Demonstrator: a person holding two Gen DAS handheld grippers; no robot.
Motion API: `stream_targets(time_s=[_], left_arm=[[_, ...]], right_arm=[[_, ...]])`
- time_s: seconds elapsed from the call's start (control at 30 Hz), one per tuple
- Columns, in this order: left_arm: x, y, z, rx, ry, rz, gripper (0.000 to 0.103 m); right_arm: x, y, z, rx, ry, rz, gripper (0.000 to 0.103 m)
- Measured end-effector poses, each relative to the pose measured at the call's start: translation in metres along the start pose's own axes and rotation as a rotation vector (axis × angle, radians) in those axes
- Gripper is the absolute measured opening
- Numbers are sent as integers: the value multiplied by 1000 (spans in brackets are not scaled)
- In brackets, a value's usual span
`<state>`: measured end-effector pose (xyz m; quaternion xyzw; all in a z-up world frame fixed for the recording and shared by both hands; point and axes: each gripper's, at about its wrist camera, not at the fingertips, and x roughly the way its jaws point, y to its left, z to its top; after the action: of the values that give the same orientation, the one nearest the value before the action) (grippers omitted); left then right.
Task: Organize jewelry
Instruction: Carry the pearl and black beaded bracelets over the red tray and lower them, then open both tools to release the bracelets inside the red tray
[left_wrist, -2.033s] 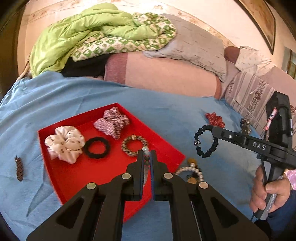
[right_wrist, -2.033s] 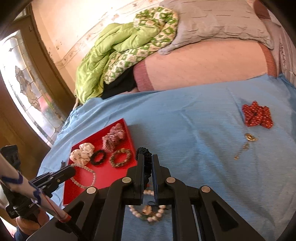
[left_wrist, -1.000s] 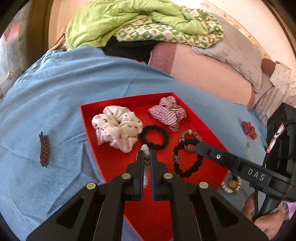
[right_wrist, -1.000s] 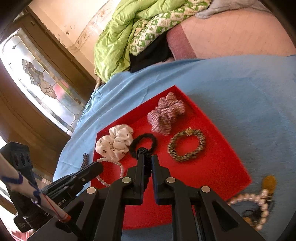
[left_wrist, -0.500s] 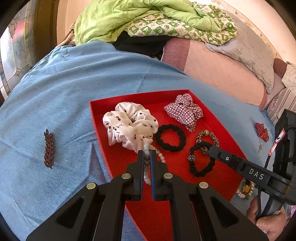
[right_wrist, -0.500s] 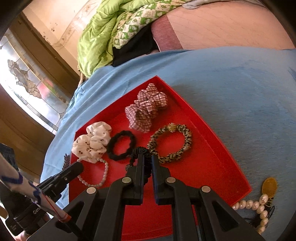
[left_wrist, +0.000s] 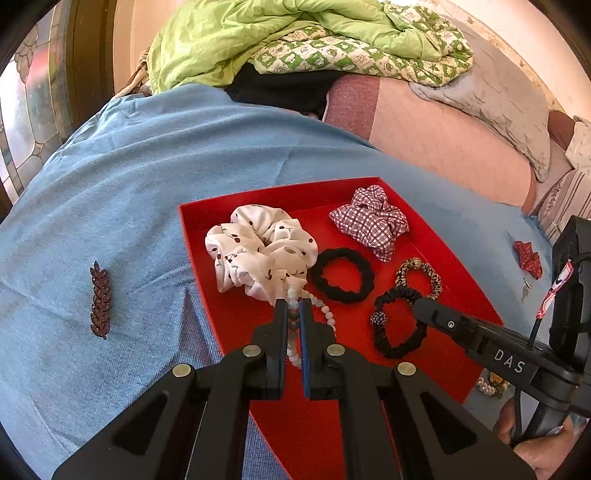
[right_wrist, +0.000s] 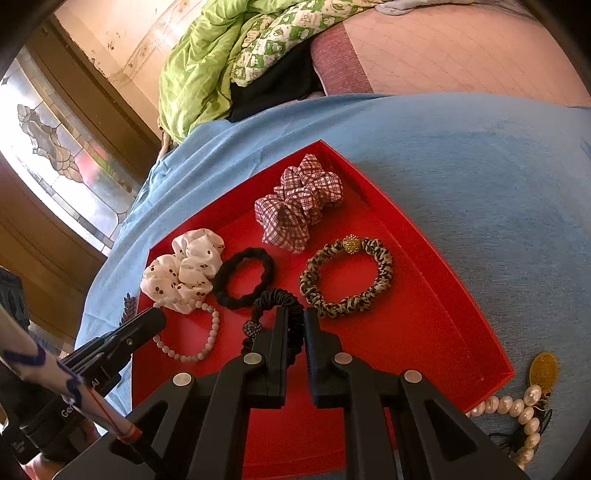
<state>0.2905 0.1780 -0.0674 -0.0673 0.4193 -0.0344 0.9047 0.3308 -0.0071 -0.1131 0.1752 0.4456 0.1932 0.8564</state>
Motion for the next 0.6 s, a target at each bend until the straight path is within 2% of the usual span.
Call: stream_targets(time_s=[0.2, 0.27, 0.6], left_arm=[[-1, 1, 1, -2, -2, 1, 6], [-2, 1, 1, -3, -2, 3, 11], [-14, -12, 5, 16, -48, -3, 12]], right_arm=[[-2, 0, 0, 2, 5, 4, 14], [-3, 2, 0, -3, 2, 3, 18], [-18, 3, 1, -12, -22, 6, 18]])
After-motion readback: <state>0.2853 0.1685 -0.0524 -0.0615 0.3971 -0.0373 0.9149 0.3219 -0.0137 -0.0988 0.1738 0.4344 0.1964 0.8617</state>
